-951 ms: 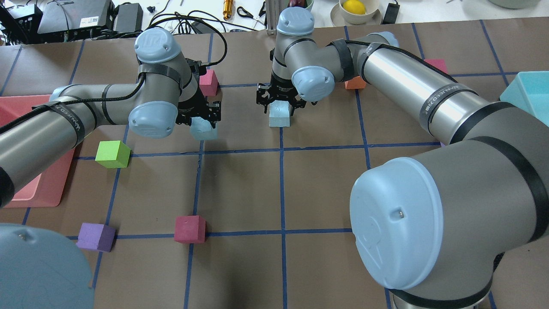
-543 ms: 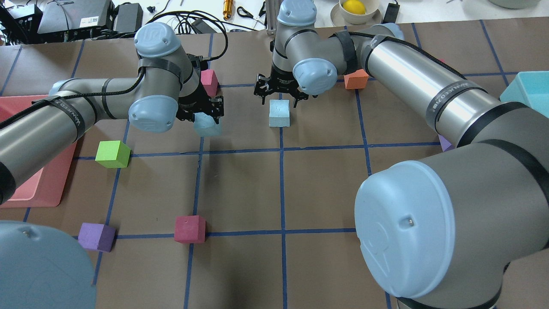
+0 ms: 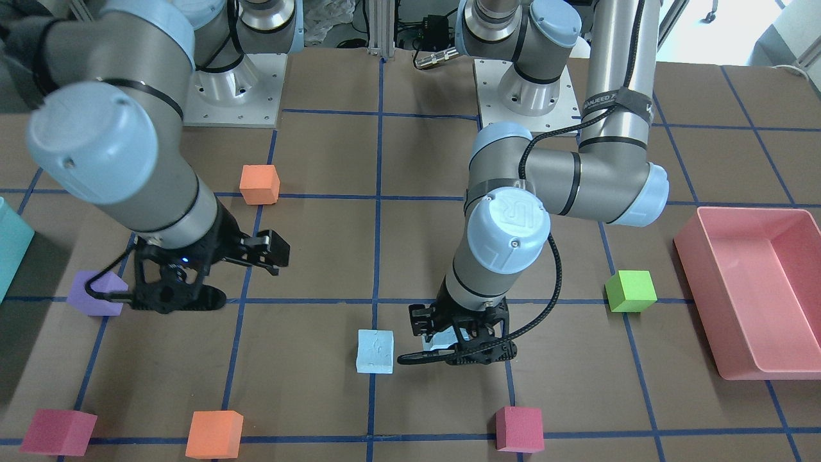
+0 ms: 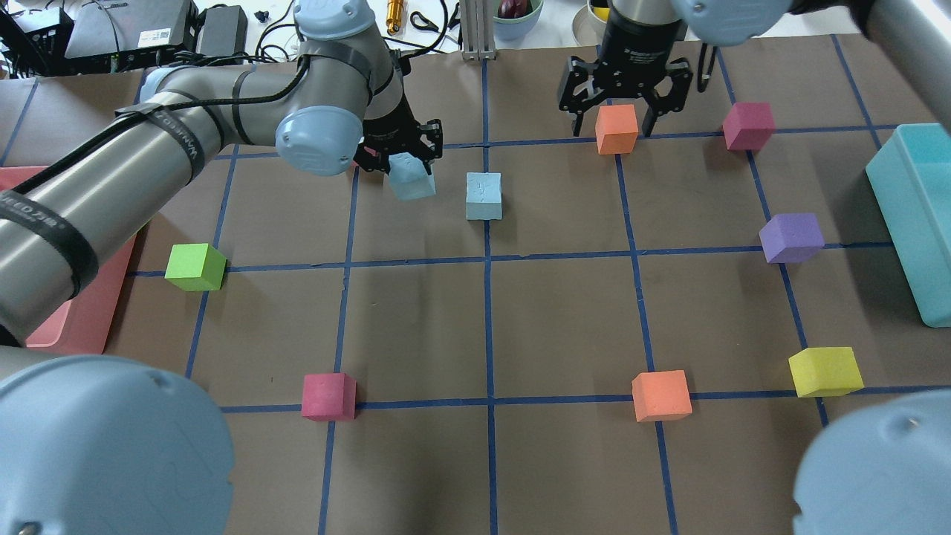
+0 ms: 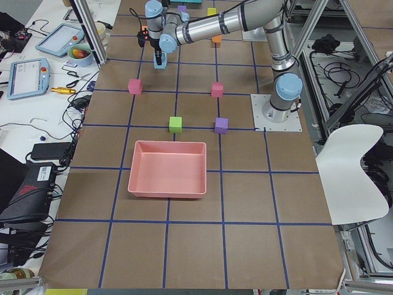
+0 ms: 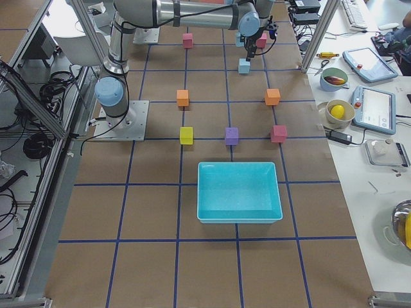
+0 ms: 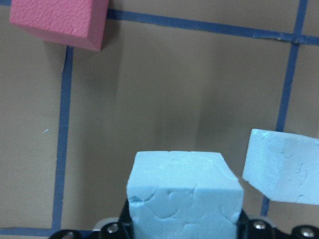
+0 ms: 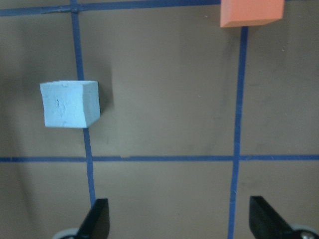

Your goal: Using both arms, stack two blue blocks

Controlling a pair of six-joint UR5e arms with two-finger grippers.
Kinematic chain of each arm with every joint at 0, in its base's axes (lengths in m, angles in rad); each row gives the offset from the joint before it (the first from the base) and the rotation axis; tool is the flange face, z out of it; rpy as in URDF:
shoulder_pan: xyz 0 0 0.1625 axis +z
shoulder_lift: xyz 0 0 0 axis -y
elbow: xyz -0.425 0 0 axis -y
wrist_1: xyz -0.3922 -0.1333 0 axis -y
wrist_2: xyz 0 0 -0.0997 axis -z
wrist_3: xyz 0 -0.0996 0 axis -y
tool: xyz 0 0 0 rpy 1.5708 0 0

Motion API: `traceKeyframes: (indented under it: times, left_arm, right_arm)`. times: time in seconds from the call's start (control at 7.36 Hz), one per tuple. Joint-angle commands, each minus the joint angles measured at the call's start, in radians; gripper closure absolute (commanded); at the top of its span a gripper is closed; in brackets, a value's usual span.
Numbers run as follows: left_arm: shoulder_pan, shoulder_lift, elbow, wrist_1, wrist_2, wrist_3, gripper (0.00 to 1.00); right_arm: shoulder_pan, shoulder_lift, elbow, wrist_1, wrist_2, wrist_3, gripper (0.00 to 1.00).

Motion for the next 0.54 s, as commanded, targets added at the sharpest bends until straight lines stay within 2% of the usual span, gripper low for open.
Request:
traceKeyframes:
  times: [0.0, 0.14, 0.27, 0.41]
  left_arm:
    - [-0.072, -0.076, 0.138, -0.060, 0.034, -0.091, 0.83]
    - [-0.096, -0.111, 0.175, -0.060, 0.036, -0.131, 0.83]
    - [-0.118, -0.133, 0.192, -0.060, 0.068, -0.143, 0.83]
    - [-0.132, -0.148, 0.193, -0.060, 0.091, -0.145, 0.82]
  right_arm:
    - [-0.093, -0.161, 0.160, 0.027, -0.009, -0.104, 0.00]
    - [-0.093, -0.227, 0.232, 0.015, -0.068, -0.100, 0.00]
    - [-0.092, -0.290, 0.280, 0.012, -0.076, -0.099, 0.00]
    - [-0.092, -0.302, 0.268, 0.015, -0.080, -0.108, 0.00]
